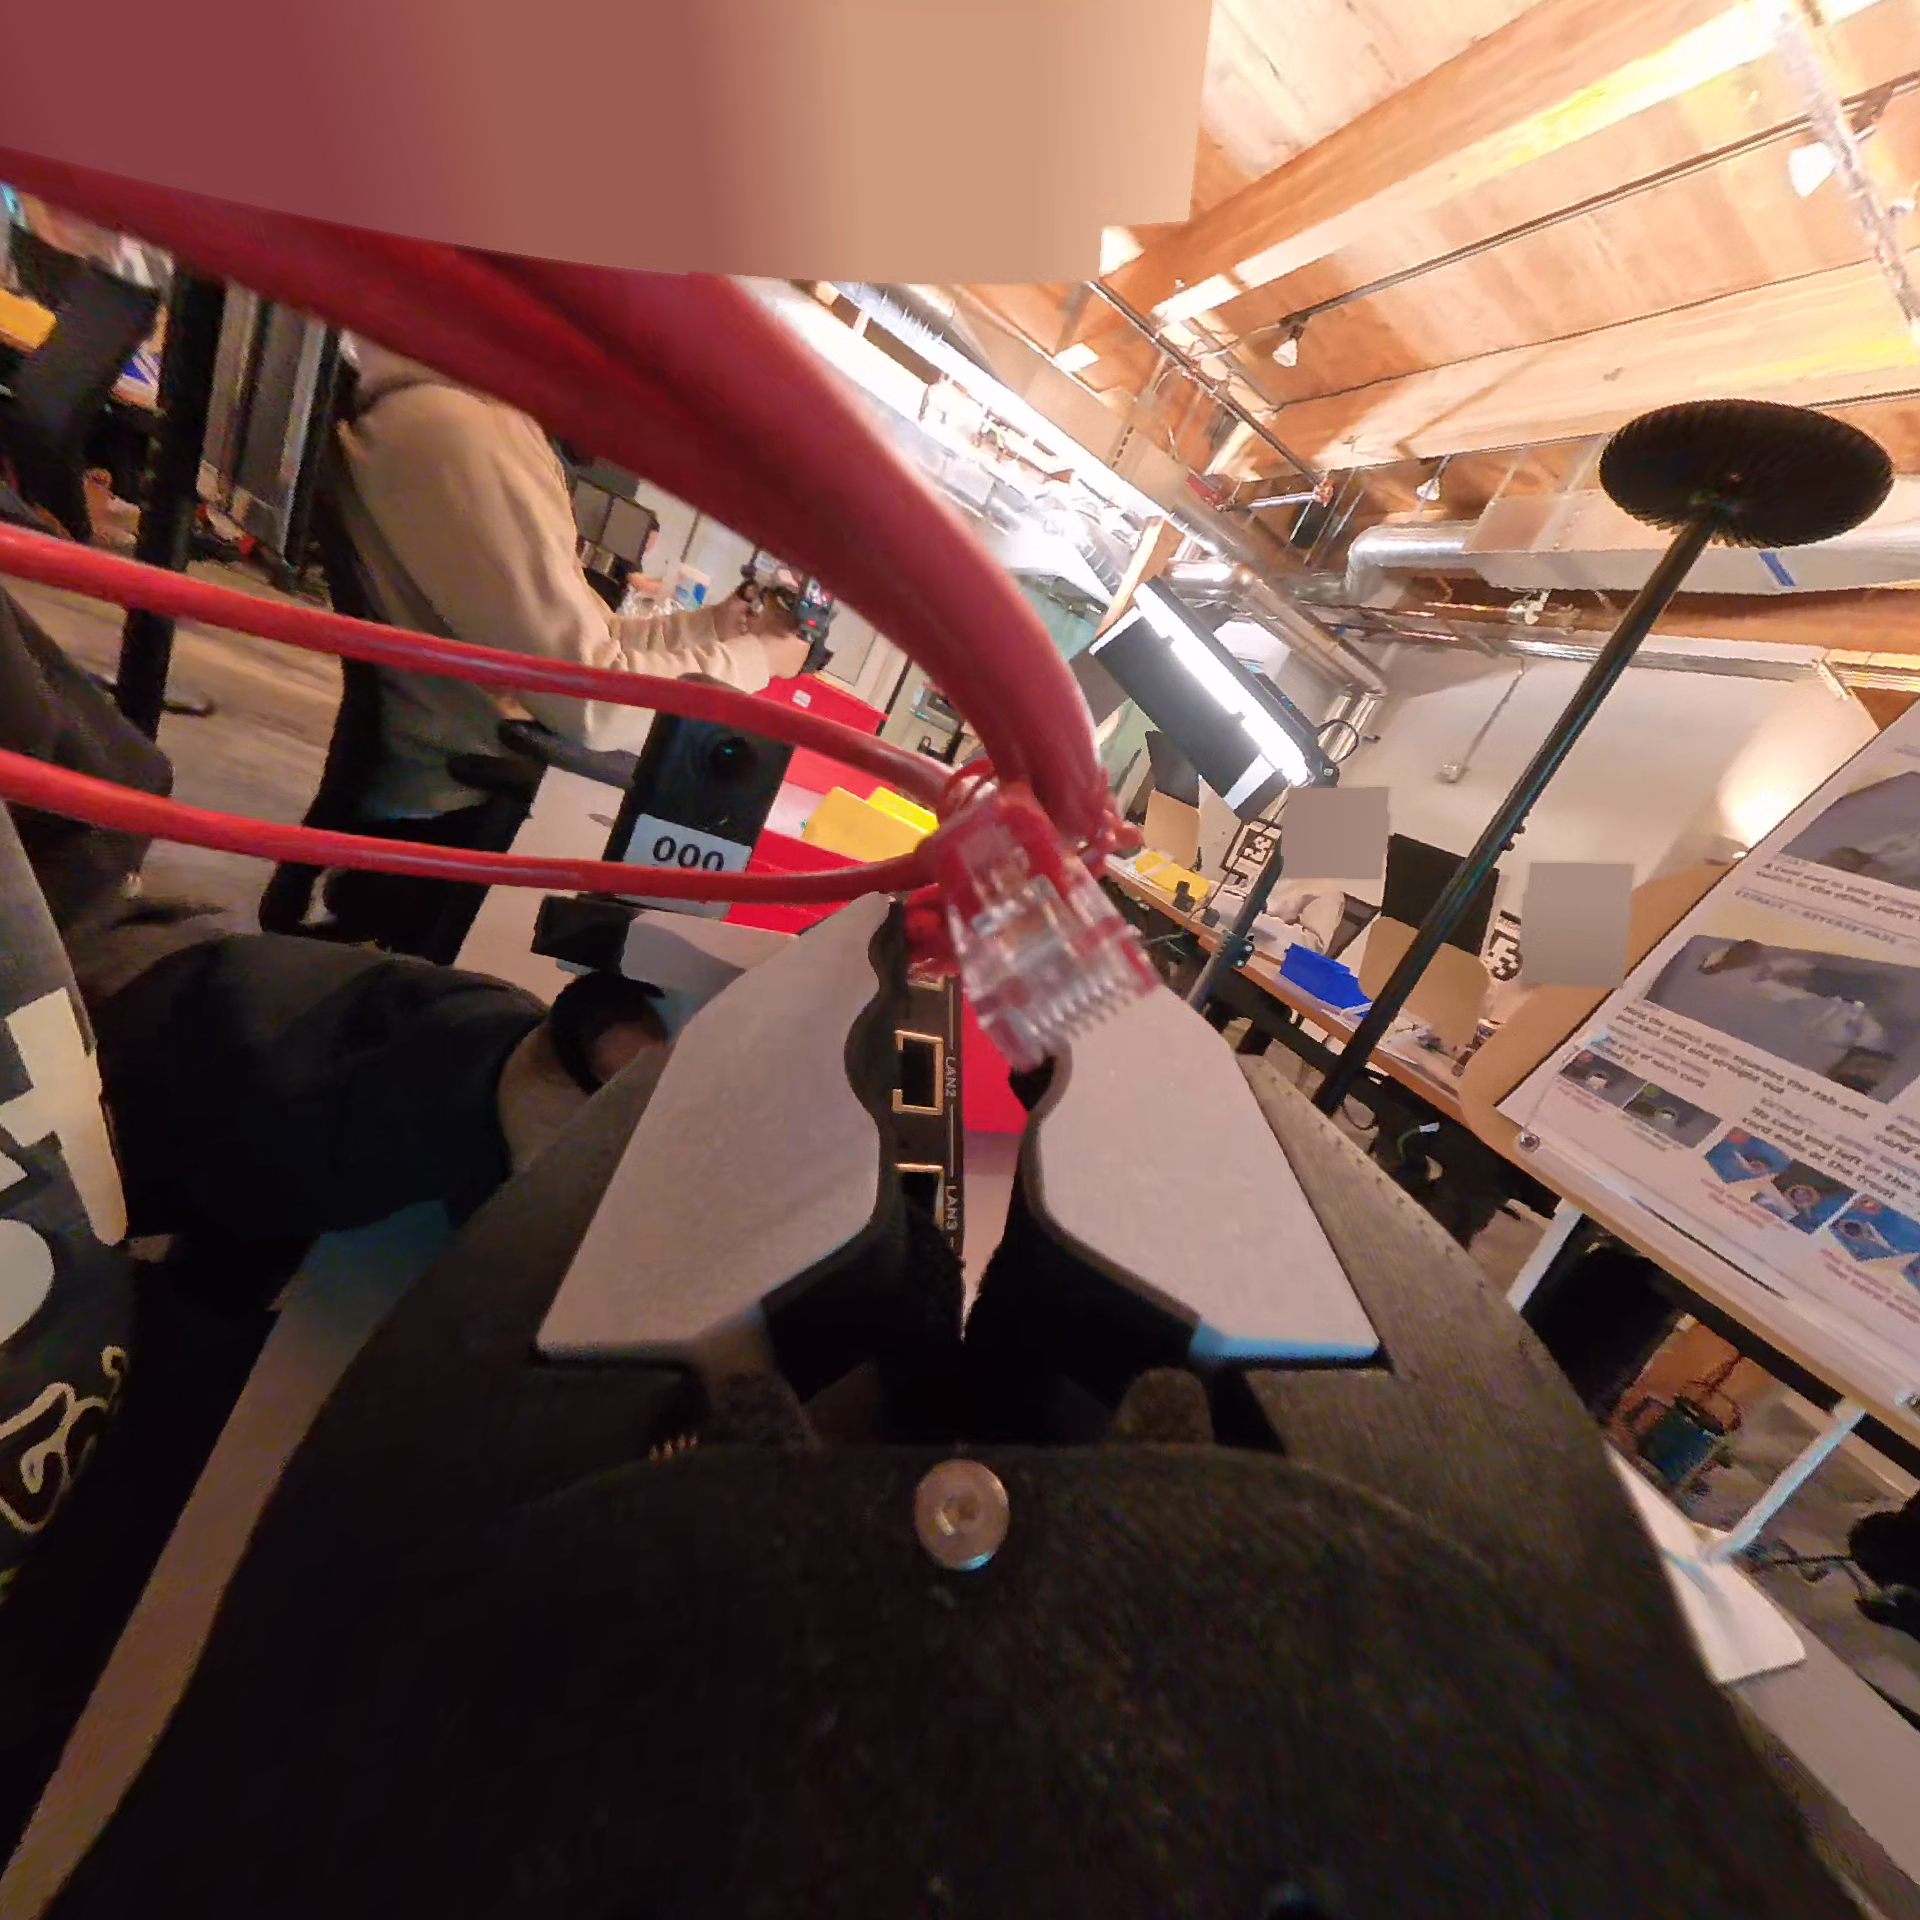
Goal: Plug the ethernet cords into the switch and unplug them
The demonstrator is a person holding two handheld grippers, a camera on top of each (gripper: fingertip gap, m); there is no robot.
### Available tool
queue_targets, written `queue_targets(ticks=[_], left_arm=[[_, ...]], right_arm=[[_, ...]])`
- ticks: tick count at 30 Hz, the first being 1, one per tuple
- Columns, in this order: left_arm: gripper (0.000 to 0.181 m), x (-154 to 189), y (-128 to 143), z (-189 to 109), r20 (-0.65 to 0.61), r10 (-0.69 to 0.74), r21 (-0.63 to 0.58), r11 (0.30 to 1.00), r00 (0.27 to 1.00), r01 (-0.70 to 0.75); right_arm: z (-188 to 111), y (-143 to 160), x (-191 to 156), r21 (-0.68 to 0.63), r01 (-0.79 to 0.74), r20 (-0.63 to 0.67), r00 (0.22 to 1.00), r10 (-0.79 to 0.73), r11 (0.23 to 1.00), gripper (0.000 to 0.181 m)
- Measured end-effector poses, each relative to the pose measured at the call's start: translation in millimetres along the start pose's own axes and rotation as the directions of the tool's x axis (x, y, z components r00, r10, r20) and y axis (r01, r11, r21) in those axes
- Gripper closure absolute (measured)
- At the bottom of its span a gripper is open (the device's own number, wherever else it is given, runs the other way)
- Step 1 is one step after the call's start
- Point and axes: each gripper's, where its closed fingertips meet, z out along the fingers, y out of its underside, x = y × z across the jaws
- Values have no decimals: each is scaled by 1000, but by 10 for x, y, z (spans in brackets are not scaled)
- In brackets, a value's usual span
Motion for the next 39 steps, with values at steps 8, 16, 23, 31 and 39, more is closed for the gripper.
queue_targets(ticks=[8,16,23,31,39], left_arm=[[156,-10,-19,-26,-29,-87,31,996,996,88],[156,-155,-27,-63,42,-118,45,992,992,116],[156,-128,-19,-62,38,-91,35,995,995,90],[156,-137,-22,-68,38,-102,37,994,994,100],[156,-124,16,-50,34,-104,17,994,994,104]], right_arm=[[-1451,-261,1531,-177,-29,-588,805,-83,984,168],[-3183,55,2050,-751,-401,-647,290,-705,524,168],[-3159,554,2146,-743,-470,-630,251,-735,477,168],[-3401,1410,1674,-788,-611,-461,667,-586,-76,157],[-3205,1189,1312,-763,-645,-634,728,-261,53,130]])
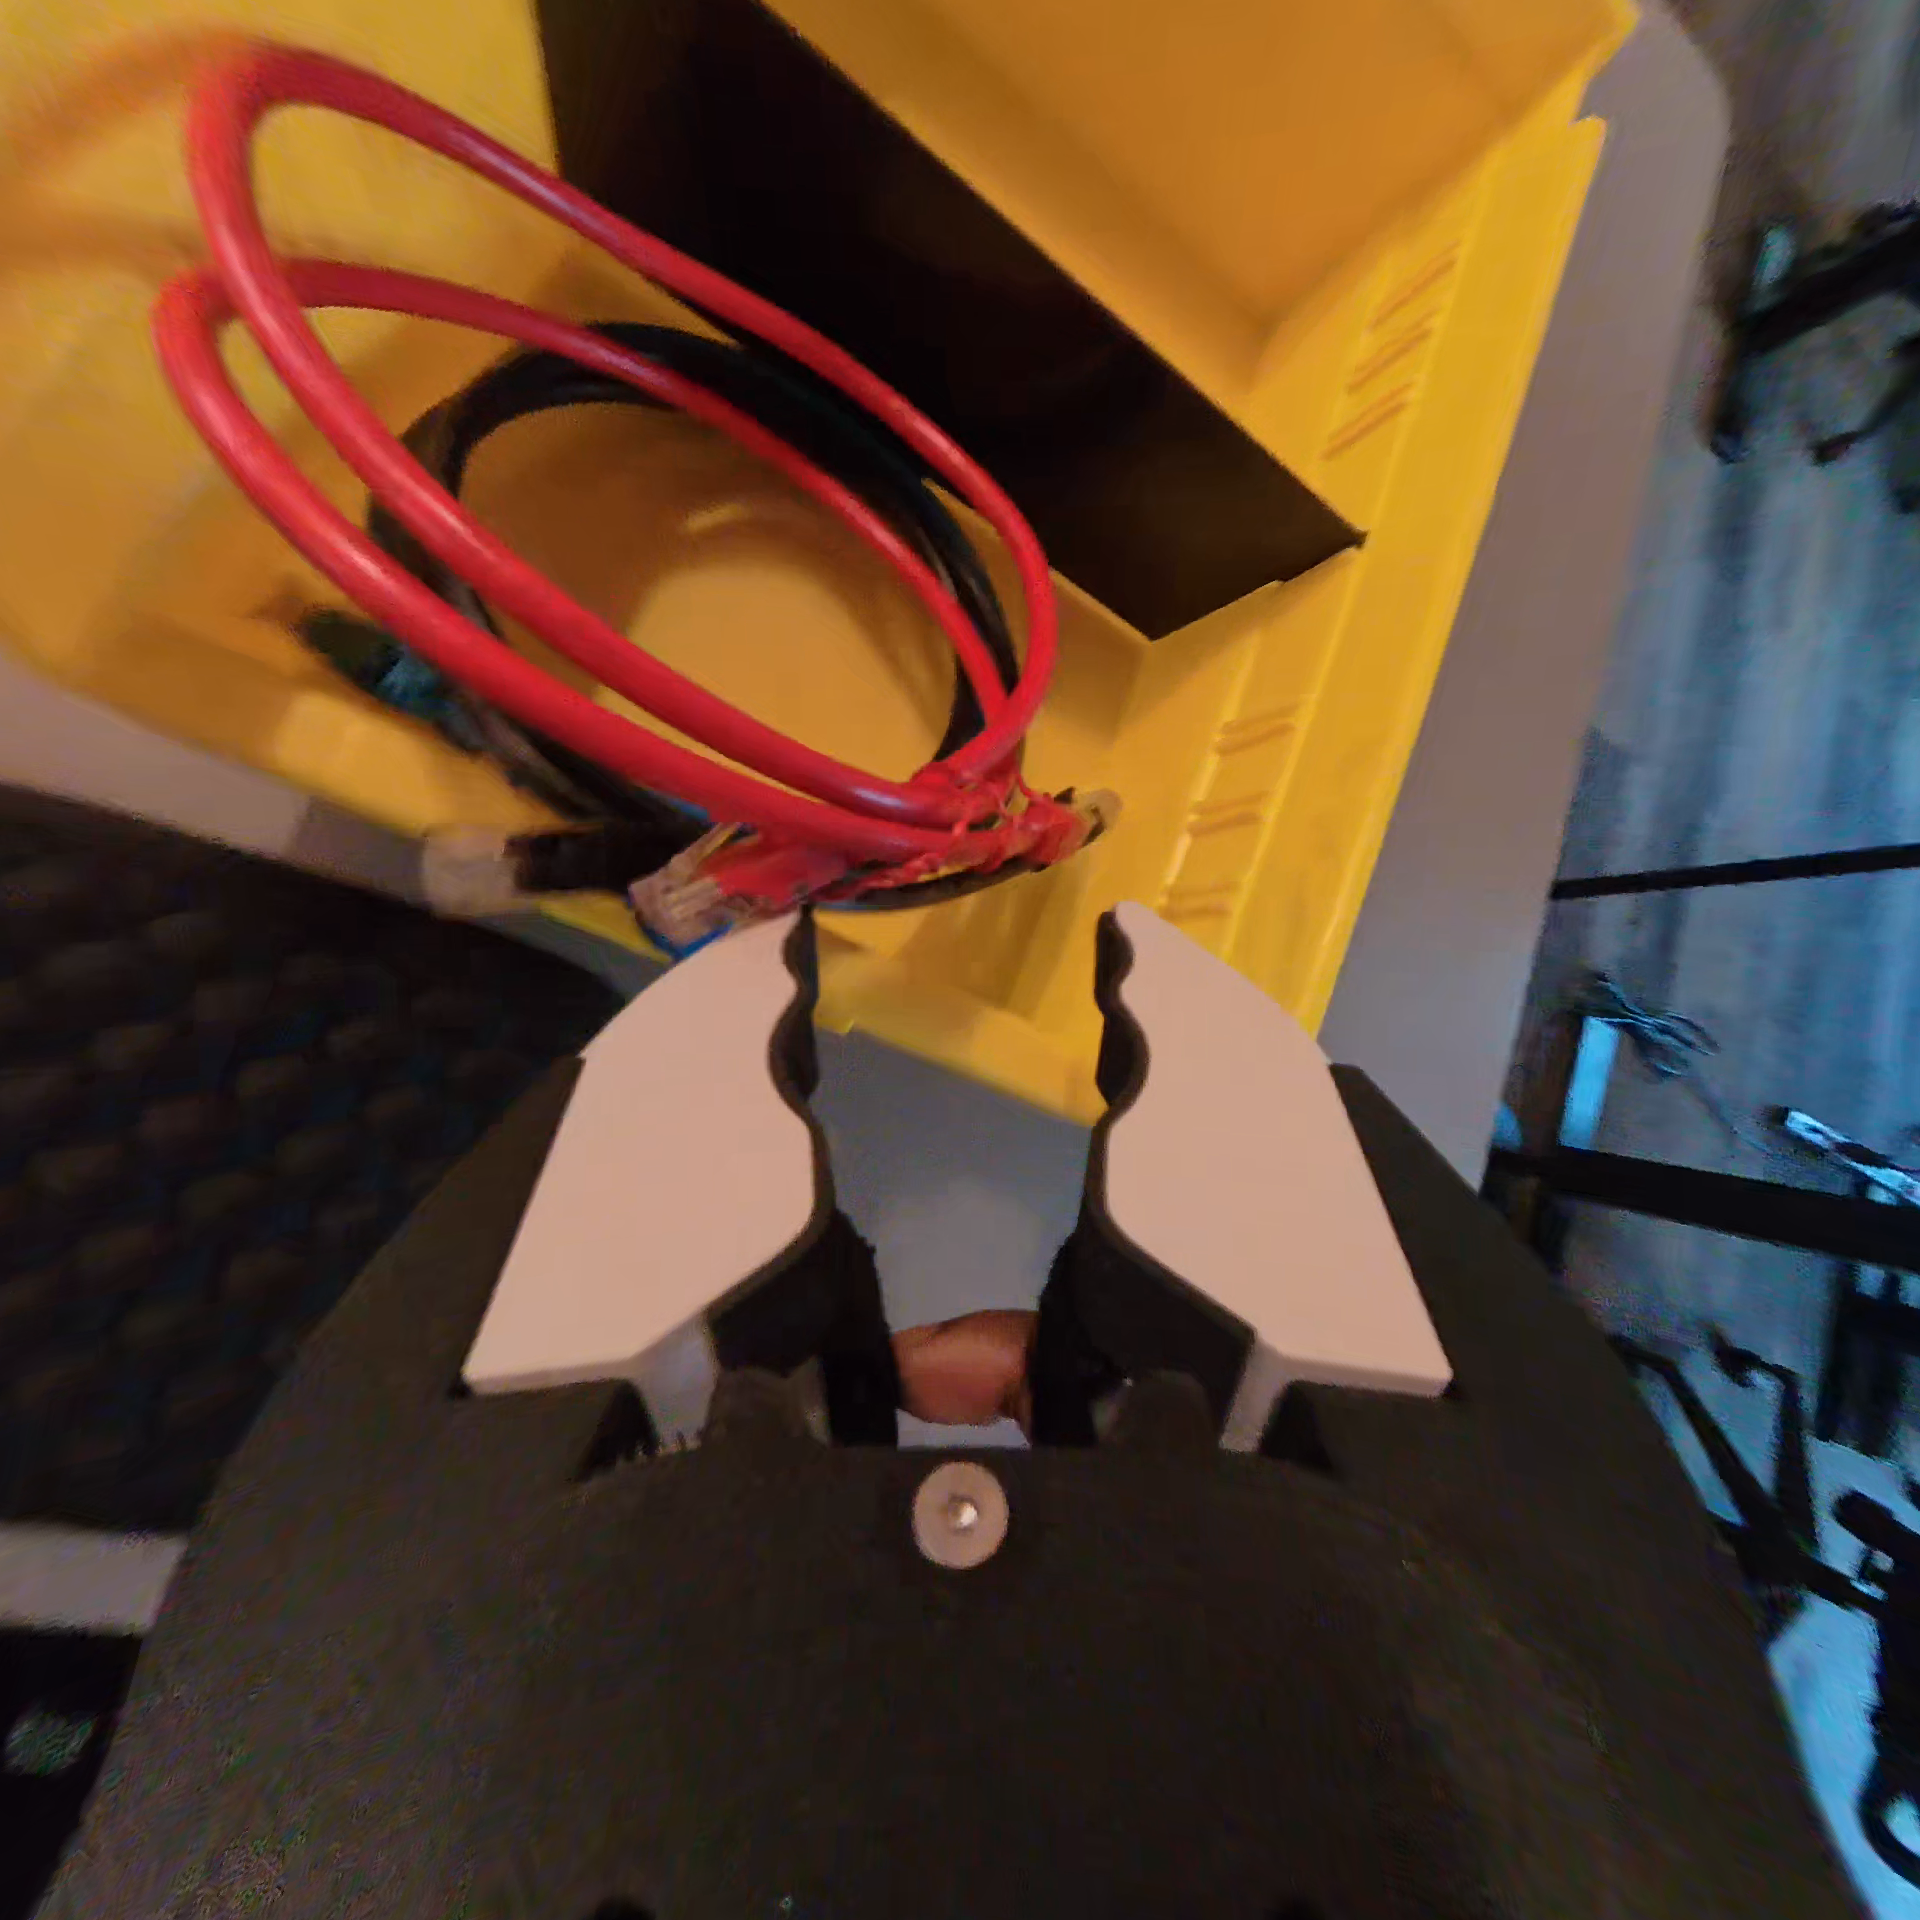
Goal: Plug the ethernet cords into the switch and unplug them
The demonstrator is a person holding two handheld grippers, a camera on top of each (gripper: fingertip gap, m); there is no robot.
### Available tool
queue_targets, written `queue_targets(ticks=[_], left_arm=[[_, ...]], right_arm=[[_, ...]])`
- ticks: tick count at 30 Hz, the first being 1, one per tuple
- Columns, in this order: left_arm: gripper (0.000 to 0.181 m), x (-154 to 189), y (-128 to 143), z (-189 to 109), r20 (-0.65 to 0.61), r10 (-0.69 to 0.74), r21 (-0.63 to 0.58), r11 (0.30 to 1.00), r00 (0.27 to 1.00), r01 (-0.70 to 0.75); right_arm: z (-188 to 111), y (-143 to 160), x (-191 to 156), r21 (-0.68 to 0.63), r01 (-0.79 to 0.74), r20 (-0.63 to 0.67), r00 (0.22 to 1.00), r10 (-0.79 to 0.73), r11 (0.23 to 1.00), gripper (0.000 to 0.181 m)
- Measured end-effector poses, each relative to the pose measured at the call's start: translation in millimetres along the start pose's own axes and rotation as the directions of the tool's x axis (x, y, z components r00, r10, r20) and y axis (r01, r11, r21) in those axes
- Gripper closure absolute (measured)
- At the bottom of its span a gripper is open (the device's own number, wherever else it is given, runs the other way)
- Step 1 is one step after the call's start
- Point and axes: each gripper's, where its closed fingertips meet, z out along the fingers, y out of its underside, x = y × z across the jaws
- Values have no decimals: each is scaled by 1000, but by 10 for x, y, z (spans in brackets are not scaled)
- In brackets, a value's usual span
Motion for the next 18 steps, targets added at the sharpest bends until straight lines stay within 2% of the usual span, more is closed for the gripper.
queue_targets(ticks=[2,7,9,11,13,15,16,17,18], left_arm=[[155,-4,-1,-2,1,-6,1,1000,1000,6],[156,-27,1,-6,9,-20,1,1000,1000,20],[156,-30,-13,-10,6,-37,13,999,999,37],[156,-50,-49,-23,-5,-93,42,995,996,93],[155,-92,-121,-57,-24,-173,93,980,985,175],[156,-116,-234,-116,-69,-246,166,953,967,255],[156,-125,-295,-151,-96,-278,205,934,956,293],[156,-140,-350,-189,-121,-307,240,914,944,328],[156,-162,-395,-223,-140,-333,270,893,932,360]], right_arm=[[-76,51,-47,8,-20,64,998,19,1000,125],[-245,6,22,109,-102,106,990,90,989,136],[-360,-152,-6,211,-114,134,987,87,971,139],[-571,-469,-130,386,-113,191,981,40,915,138],[-895,-887,-356,619,-115,251,966,-57,777,133],[-1301,-1278,-675,826,-168,310,932,-185,537,113],[-1487,-1407,-864,878,-215,345,904,-253,427,101],[-1629,-1487,-1083,895,-265,387,861,-330,358,92],[-1717,-1531,-1326,889,-310,434,803,-408,336,84]])
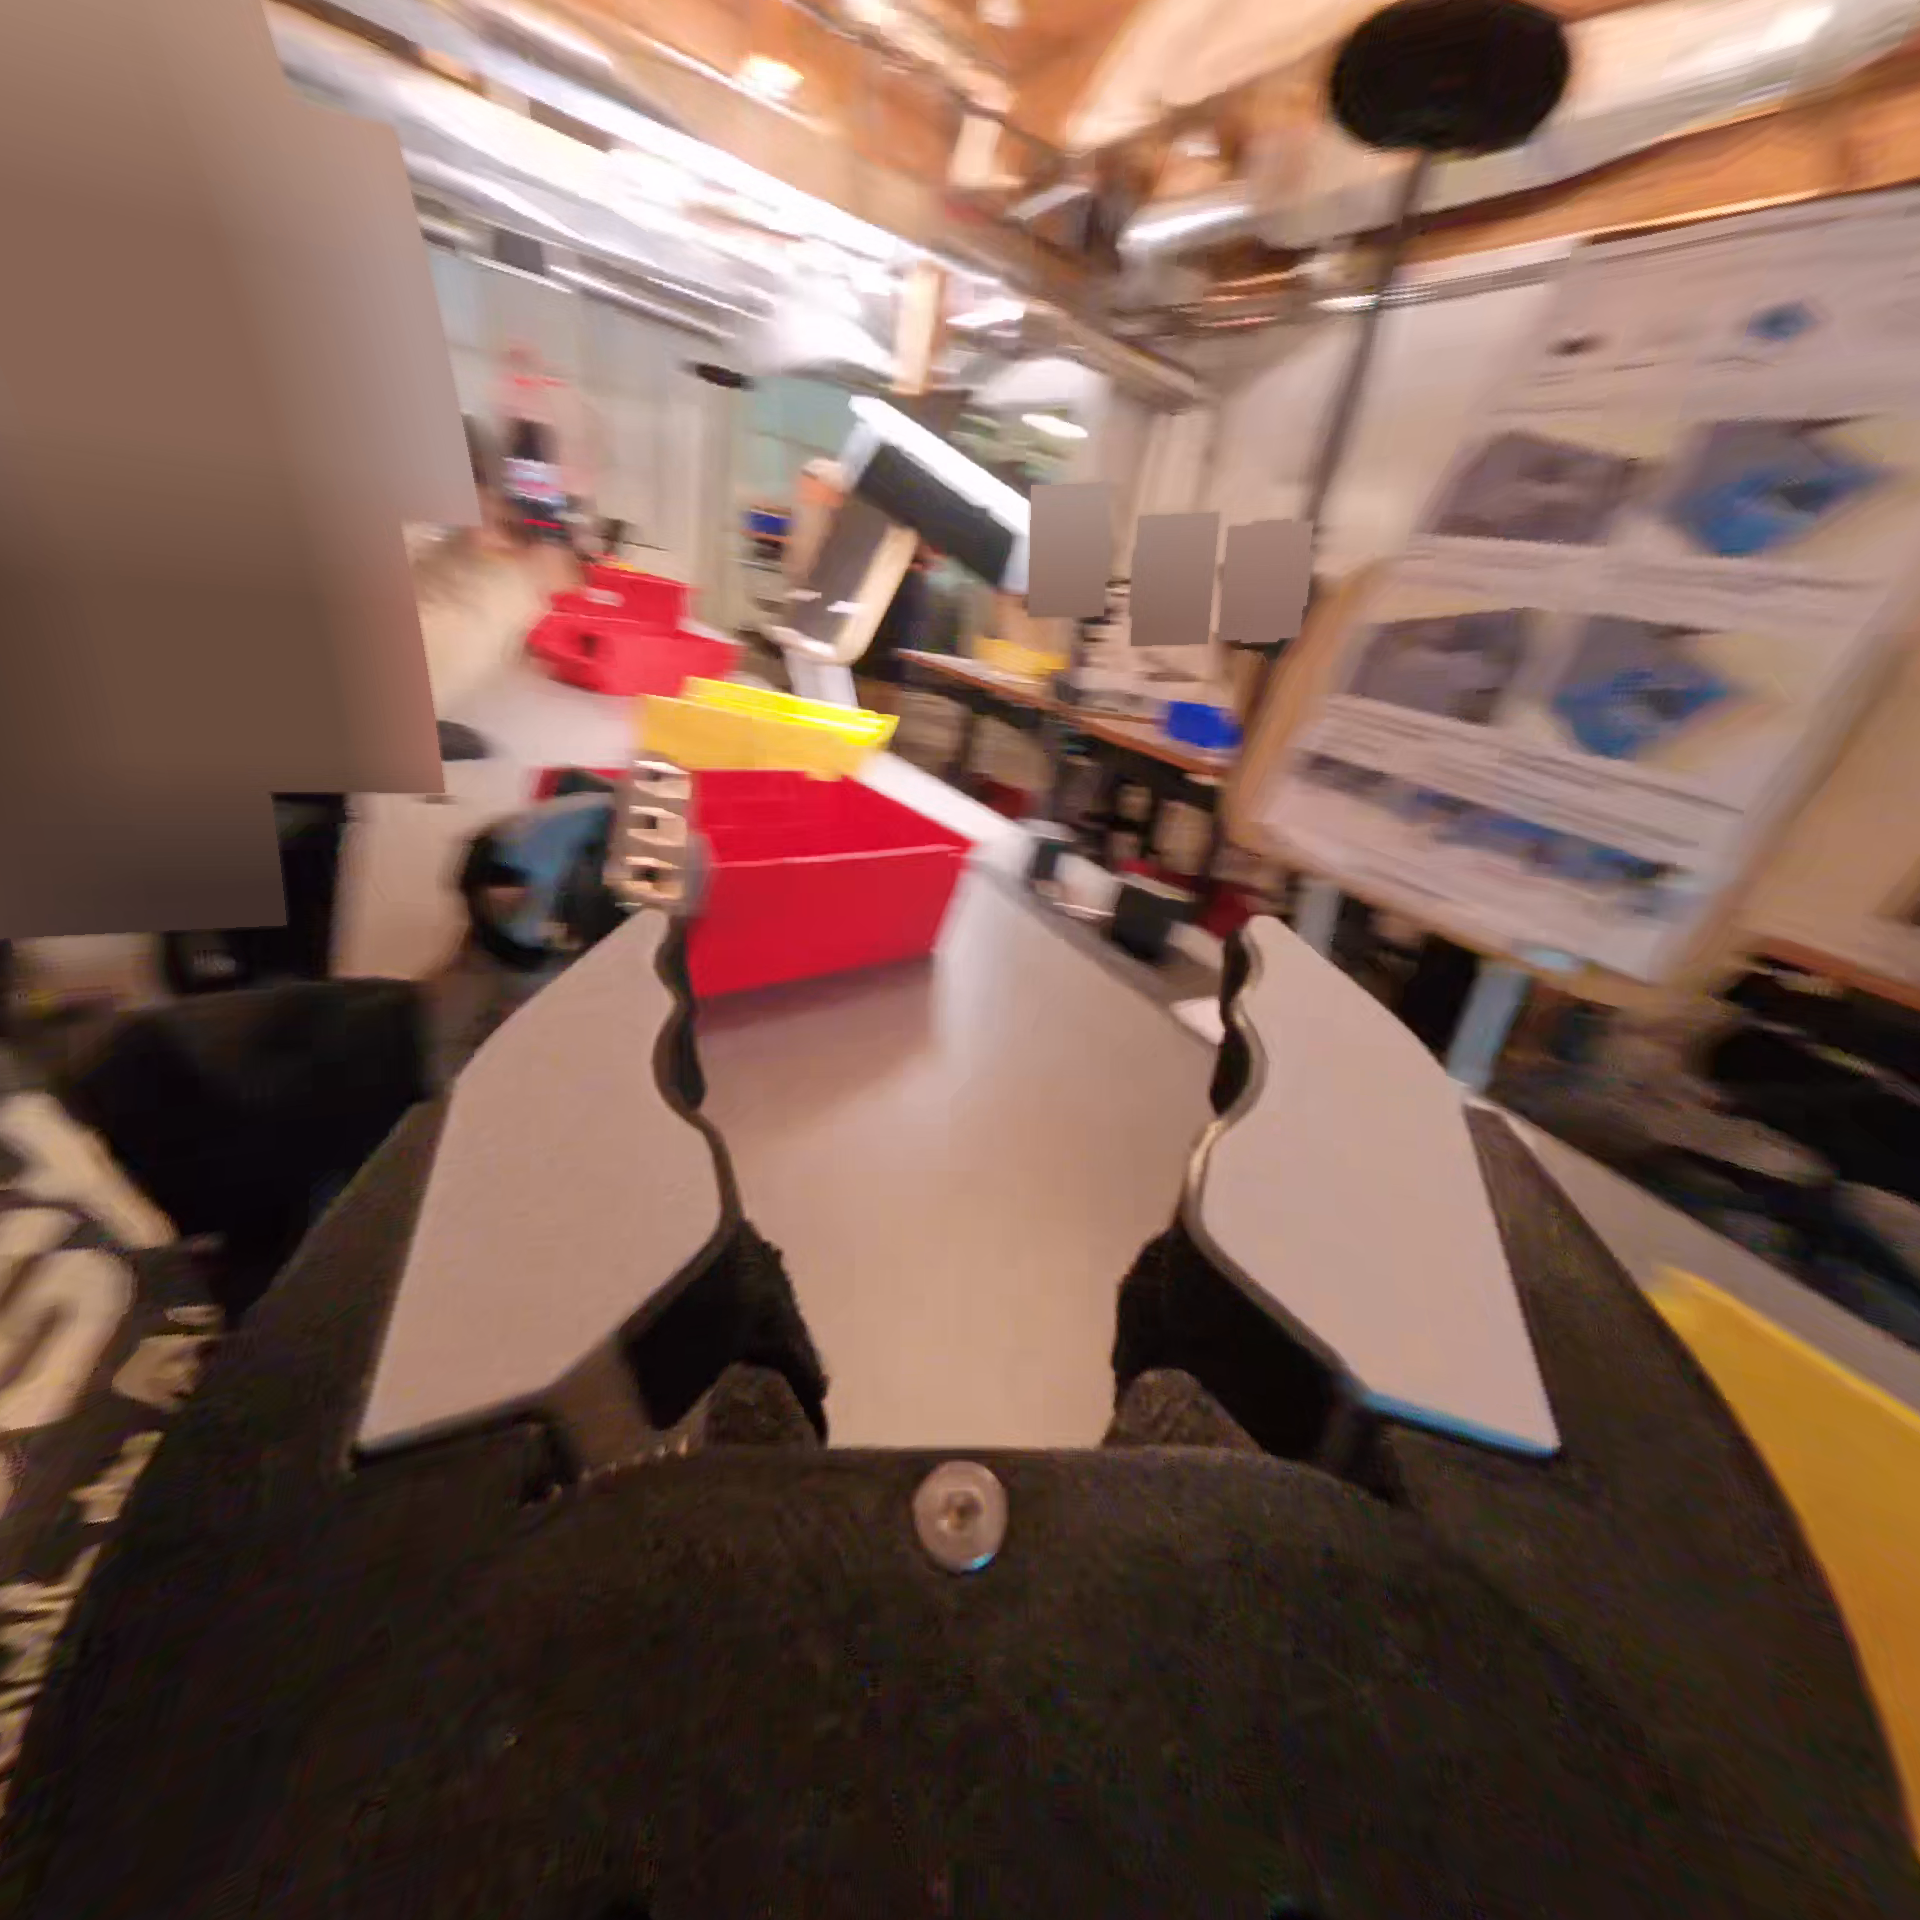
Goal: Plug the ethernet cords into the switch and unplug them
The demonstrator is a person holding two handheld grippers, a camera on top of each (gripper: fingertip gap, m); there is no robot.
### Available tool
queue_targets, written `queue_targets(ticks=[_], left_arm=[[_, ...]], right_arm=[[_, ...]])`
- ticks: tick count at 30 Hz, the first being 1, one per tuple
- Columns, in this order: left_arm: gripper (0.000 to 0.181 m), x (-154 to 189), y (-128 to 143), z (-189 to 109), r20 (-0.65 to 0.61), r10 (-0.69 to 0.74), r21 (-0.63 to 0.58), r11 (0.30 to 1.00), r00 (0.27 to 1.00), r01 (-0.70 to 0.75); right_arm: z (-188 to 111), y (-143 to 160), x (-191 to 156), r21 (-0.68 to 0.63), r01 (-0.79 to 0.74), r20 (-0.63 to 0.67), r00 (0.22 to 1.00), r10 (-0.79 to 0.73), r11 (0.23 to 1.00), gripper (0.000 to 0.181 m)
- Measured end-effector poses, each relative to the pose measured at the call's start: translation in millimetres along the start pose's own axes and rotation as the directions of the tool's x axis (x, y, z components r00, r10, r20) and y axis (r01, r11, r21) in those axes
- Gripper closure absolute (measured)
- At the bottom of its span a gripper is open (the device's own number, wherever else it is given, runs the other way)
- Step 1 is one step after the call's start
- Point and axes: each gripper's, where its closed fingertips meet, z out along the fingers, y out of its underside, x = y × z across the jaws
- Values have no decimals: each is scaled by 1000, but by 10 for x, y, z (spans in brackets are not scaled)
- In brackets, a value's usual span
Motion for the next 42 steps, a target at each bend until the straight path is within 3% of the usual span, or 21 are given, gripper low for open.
queue_targets(ticks=[3,6,9,11,13,16,19,22,24,26,28,30,31,34,36,38,42], left_arm=[[156,-48,-92,-44,-7,-83,58,995,997,84],[156,-60,-114,-58,-9,-102,74,992,995,103],[155,-47,-100,-50,-3,-76,61,995,997,76],[155,-34,-63,-34,-4,-66,40,997,998,66],[154,-36,3,-11,8,-44,2,999,999,44],[154,-35,57,15,32,25,-31,999,999,-24],[140,-242,83,-9,201,148,-74,988,968,-136],[135,-447,322,-32,304,327,-307,923,895,-233],[123,-609,627,-95,319,411,-530,824,854,-198],[111,-685,920,-175,294,426,-684,719,856,-124],[102,-693,1105,-238,265,442,-762,640,857,-95],[84,-723,1319,-397,237,447,-863,504,863,-24],[84,-733,1380,-443,231,443,-884,468,866,-4],[96,-661,1471,-461,184,419,-907,422,889,-11],[117,-545,1563,-460,116,366,-919,392,923,-39],[132,-590,1555,-449,116,403,-914,401,908,-61],[144,-523,1547,-414,99,358,-899,433,929,-71]], right_arm=[[469,146,-510,18,-136,199,971,130,991,82],[893,497,-927,-60,-189,295,935,198,980,105],[1078,780,-1200,-152,-180,348,911,223,972,116],[1114,727,-1230,-89,-228,351,904,245,970,131],[1113,629,-1150,-15,-320,326,894,307,947,153],[1069,644,-1099,-30,-340,332,884,330,940,156],[965,510,-855,21,-258,235,940,246,966,158],[721,324,-409,19,-122,58,991,121,992,158],[500,207,-4,-32,0,-120,993,-4,999,158],[279,167,427,-168,102,-269,952,-145,981,158],[79,243,912,-367,123,-373,889,-267,922,158],[-86,448,1371,-568,54,-403,852,-335,821,158],[-148,583,1571,-652,5,-399,848,-348,758,158],[-251,1080,2015,-833,-132,-340,888,-310,537,158],[-290,1423,2222,-903,-200,-306,920,-243,381,157],[-318,1725,2386,-939,-235,-286,939,-190,251,157],[-329,2200,2560,-950,-291,-303,947,-105,113,157]])
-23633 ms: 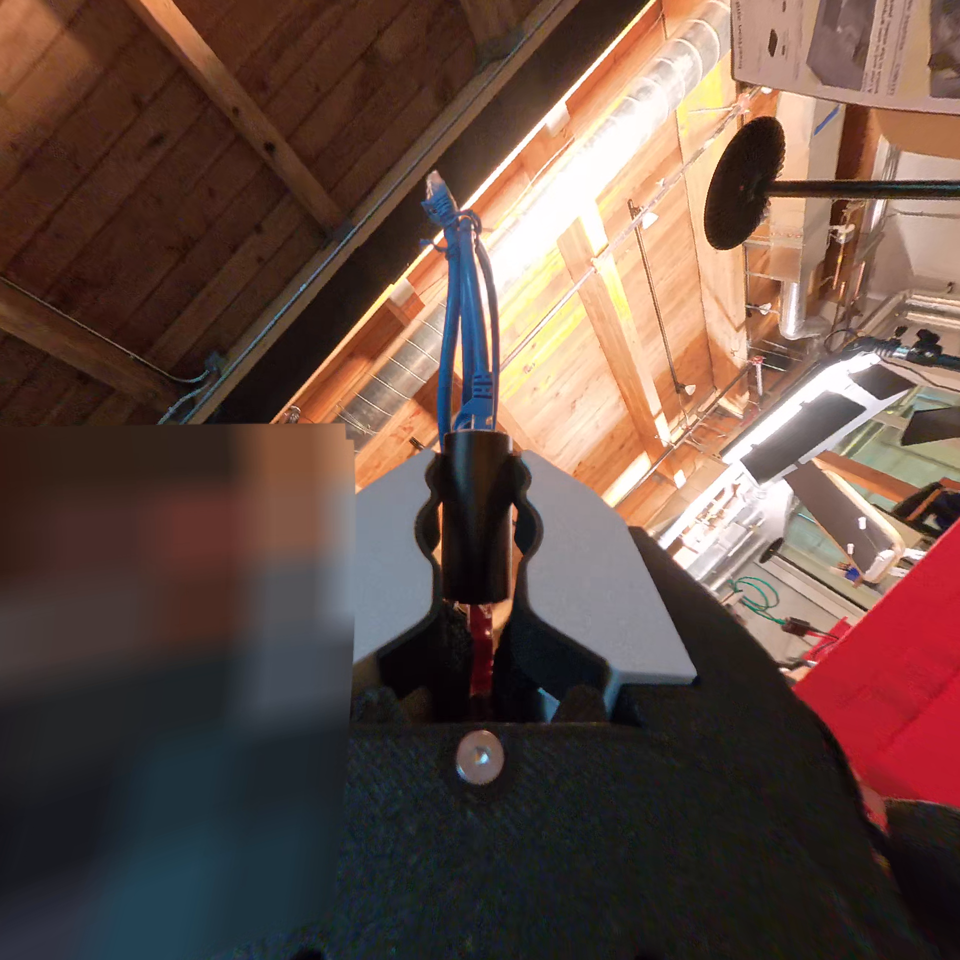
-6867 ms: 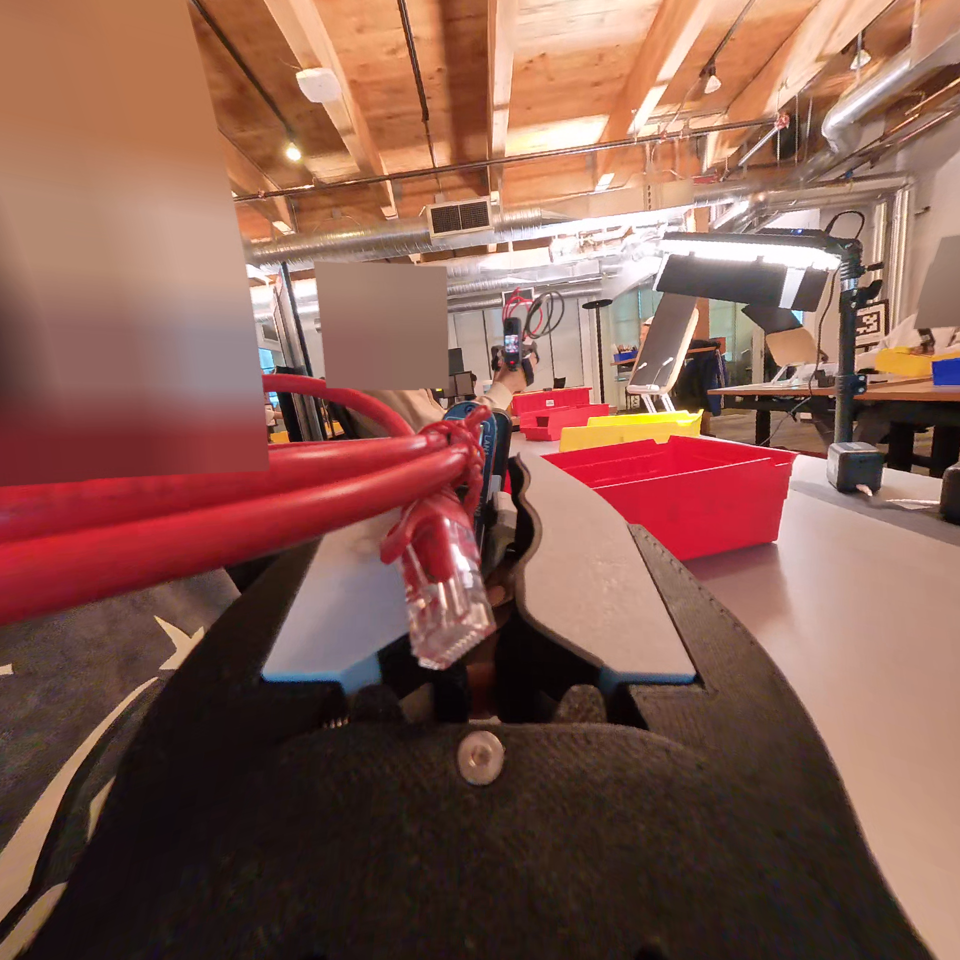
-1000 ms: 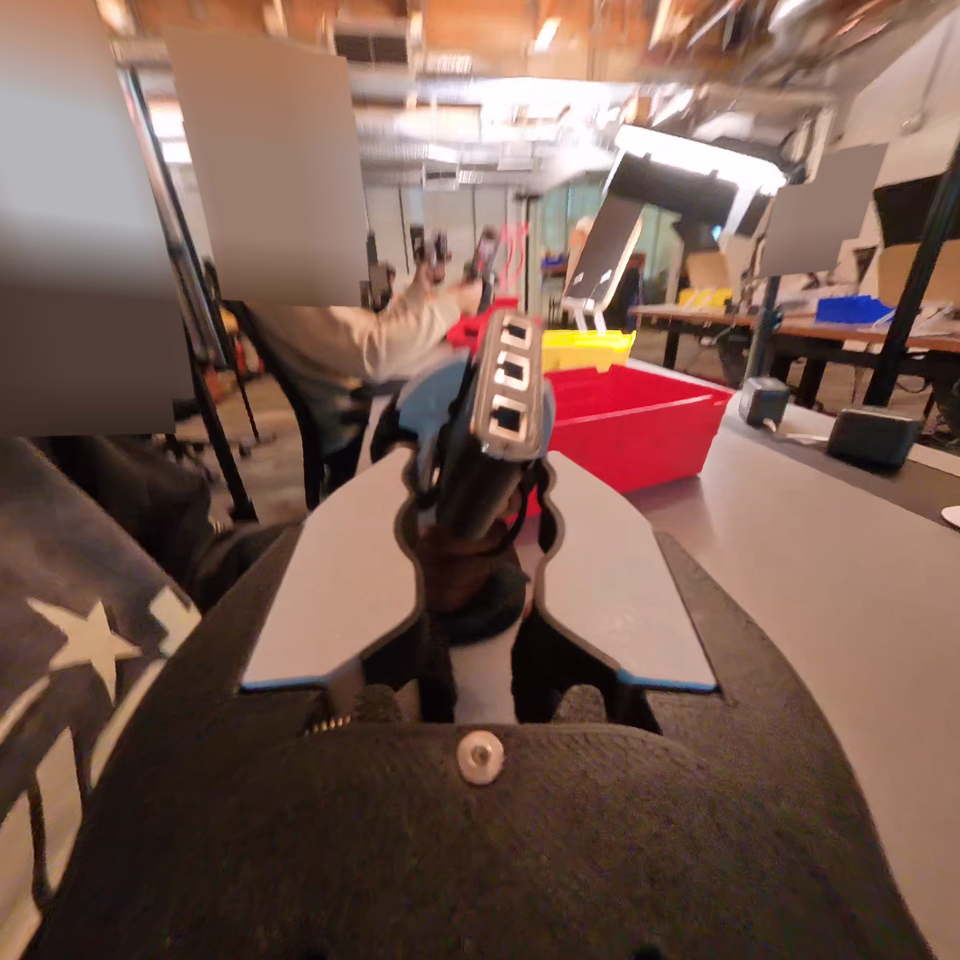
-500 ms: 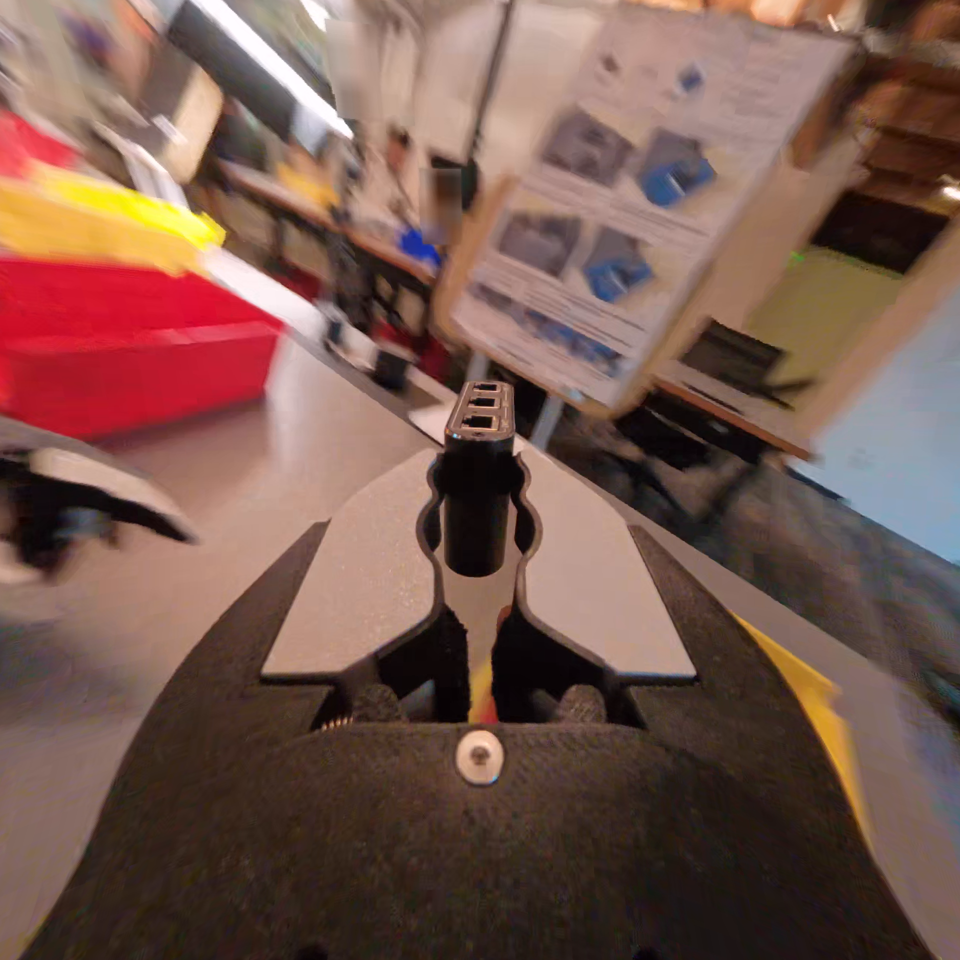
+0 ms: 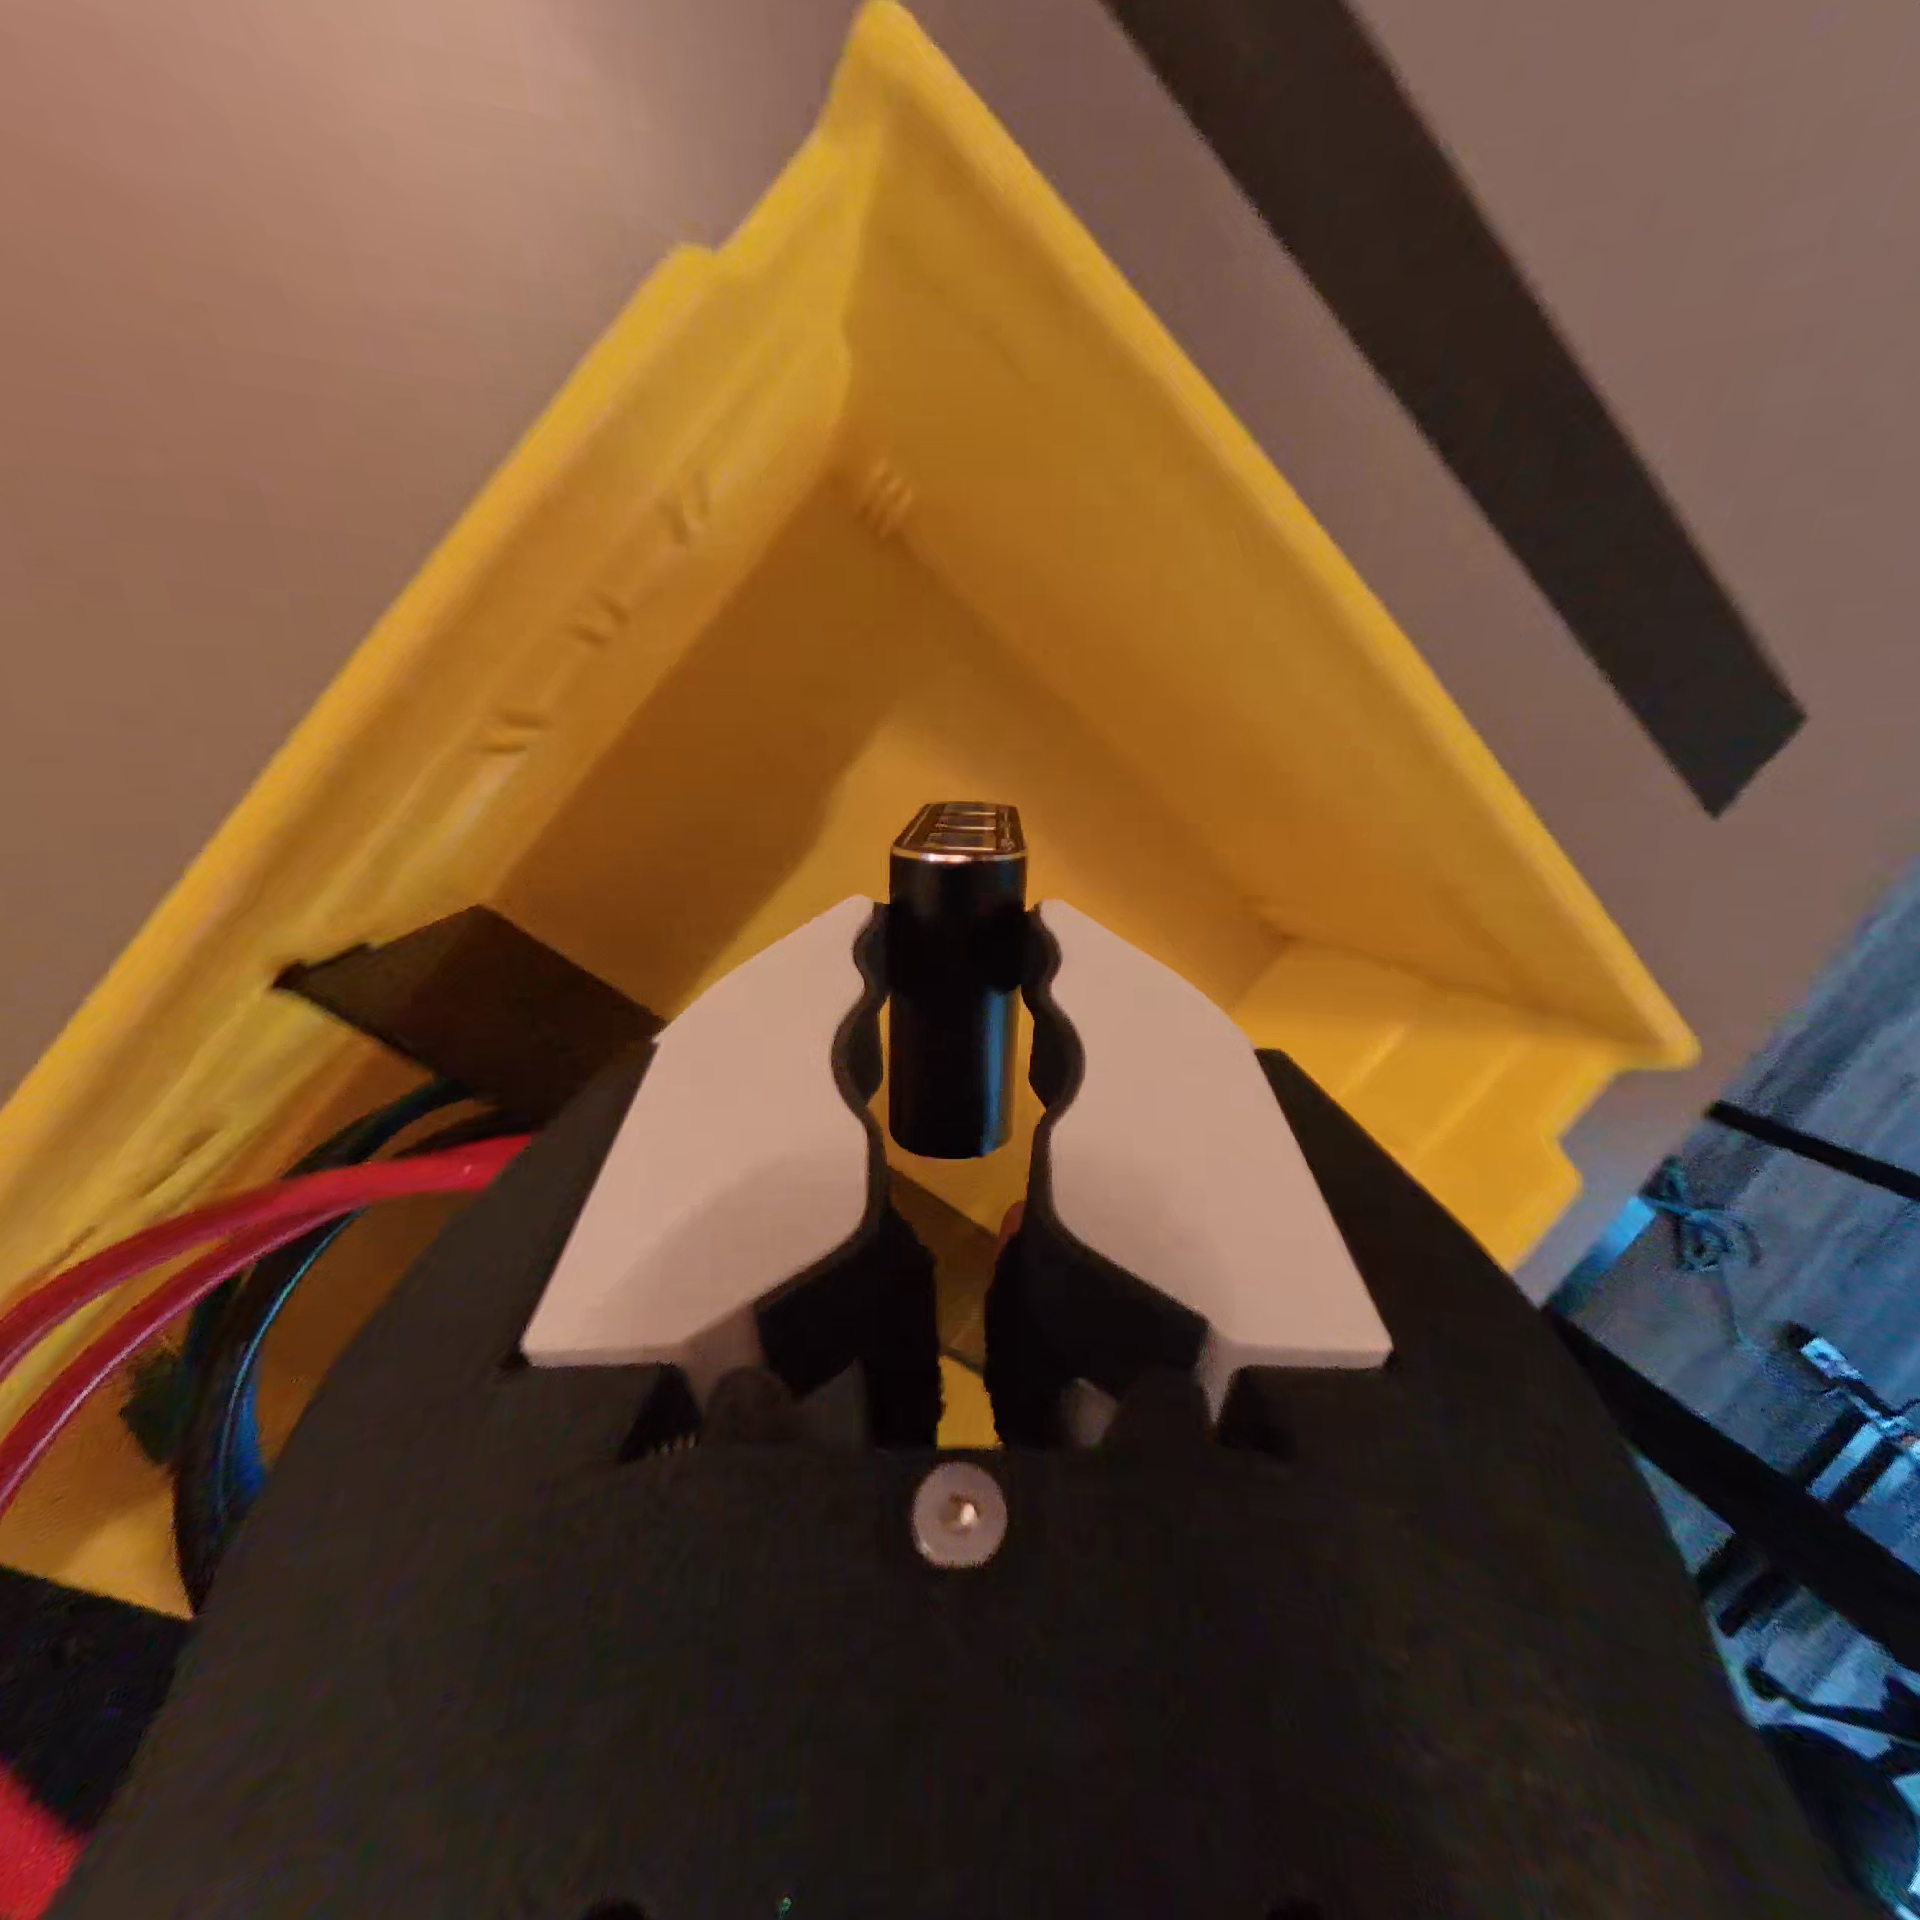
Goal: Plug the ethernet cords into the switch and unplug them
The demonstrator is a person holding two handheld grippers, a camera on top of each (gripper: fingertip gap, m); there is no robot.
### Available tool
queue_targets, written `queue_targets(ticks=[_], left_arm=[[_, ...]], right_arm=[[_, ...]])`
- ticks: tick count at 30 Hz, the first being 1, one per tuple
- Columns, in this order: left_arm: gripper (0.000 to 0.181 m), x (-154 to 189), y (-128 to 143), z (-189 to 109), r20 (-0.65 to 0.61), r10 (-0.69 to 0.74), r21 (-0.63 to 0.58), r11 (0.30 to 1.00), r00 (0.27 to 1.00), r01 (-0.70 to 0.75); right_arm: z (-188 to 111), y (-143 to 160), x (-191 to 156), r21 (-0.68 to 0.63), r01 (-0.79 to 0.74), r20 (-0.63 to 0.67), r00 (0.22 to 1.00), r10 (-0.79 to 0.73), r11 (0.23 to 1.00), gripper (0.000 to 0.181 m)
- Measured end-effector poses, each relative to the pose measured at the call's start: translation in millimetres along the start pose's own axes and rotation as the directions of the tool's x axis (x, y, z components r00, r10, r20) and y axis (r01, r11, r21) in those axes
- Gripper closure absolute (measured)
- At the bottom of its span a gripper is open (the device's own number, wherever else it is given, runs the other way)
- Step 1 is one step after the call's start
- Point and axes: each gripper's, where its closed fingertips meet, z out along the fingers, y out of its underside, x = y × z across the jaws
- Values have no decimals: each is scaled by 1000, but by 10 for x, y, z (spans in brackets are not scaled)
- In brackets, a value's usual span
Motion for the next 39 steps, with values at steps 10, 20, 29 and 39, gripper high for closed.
queue_targets(ticks=[10,20,29,39], left_arm=[[156,91,-53,-37,-54,26,52,998,998,-23],[166,80,-93,-57,-42,35,90,995,999,-31],[166,30,-98,-52,11,49,94,994,999,-50],[165,-8,-157,-108,48,50,151,987,998,-57]], right_arm=[[114,19,131,71,-58,6,998,57,996,153],[-1358,-83,-755,694,-114,116,992,46,711,115],[-978,731,-1863,558,0,68,997,-46,830,115],[-705,498,-1856,555,128,-163,986,-44,822,163]])
